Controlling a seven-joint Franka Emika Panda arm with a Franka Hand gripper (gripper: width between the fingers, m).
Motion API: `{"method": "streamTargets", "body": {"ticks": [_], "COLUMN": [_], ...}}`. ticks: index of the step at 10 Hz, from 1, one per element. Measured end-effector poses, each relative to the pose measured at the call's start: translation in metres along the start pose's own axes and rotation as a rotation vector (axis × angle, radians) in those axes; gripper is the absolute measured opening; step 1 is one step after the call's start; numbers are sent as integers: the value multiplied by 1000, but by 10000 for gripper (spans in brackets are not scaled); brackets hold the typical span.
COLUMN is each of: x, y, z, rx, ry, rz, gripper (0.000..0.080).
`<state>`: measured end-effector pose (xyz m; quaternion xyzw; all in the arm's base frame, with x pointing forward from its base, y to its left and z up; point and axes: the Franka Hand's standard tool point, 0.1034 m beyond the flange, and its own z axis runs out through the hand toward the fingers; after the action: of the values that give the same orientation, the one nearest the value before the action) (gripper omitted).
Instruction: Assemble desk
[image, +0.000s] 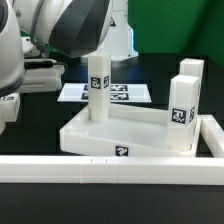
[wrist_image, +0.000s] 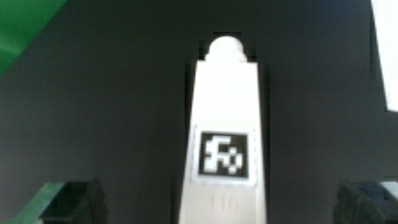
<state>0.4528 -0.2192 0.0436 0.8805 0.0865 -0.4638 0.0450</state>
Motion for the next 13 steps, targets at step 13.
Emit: {"method": "streamTargets", "body": {"ticks": [13], "x": [25], "y": [-6], "z": [10], "rx": [-17], "ry": [7], "rz": [10], "gripper": [649]}}
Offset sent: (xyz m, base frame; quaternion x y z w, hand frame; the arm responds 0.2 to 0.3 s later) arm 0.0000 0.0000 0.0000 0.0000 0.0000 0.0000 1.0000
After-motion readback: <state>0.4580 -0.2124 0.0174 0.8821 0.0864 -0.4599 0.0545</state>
